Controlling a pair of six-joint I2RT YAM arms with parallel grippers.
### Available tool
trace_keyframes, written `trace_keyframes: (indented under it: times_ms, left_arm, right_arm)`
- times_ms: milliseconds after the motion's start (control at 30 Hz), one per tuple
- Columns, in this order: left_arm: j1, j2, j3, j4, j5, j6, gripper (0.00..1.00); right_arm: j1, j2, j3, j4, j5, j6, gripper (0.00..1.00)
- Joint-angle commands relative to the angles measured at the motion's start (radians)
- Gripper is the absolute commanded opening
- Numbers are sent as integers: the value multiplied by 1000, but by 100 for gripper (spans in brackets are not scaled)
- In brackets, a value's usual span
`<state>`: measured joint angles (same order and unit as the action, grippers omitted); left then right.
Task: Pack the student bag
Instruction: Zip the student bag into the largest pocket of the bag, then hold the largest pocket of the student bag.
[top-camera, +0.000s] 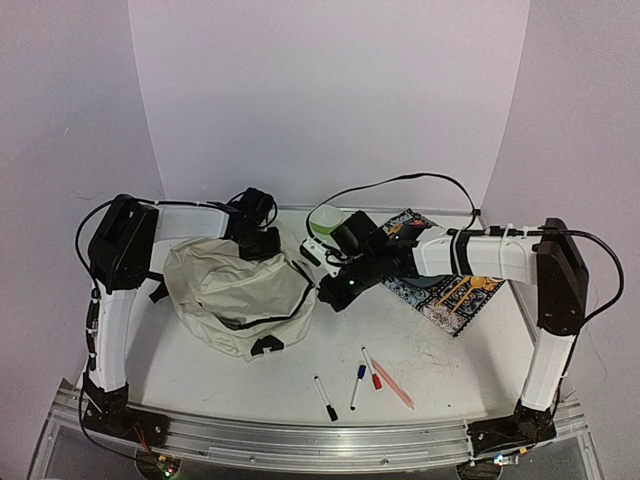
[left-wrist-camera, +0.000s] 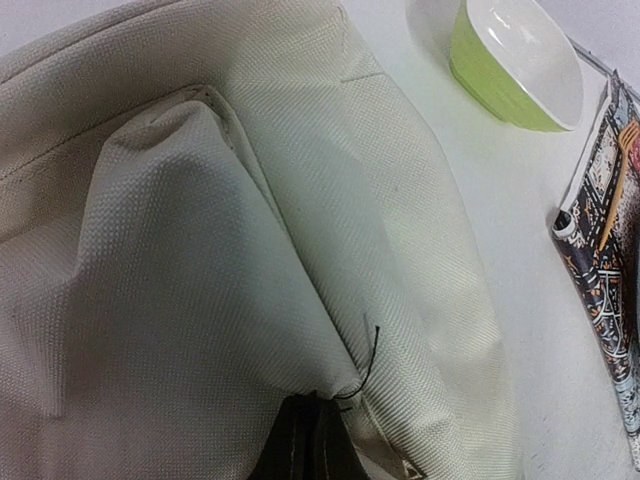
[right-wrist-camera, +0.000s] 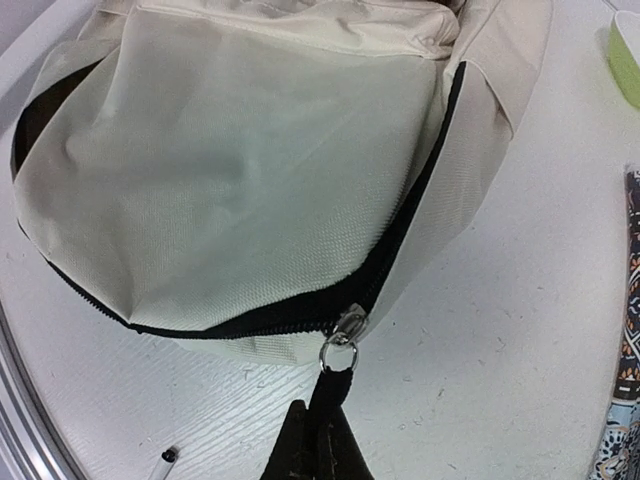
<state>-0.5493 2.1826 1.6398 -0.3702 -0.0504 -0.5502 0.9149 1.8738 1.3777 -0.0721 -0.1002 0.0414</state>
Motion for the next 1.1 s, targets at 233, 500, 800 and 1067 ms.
trace_keyframes:
  times_ms: [233, 500, 800, 1067]
  left_arm:
    - [169, -150, -221, 17, -230, -25, 0]
    - [163, -319, -423, 85, -66, -32, 0]
    - [152, -434, -359, 124, 128, 234, 39]
    - [165, -328, -223, 133, 503, 526, 68]
  right_arm:
    - [-51, -73, 3, -87, 144, 21, 0]
    - [-105, 31, 158, -60, 49, -28, 0]
    - [-106, 119, 222, -41, 28, -122, 0]
    - [-106, 117, 216, -9, 10, -150, 0]
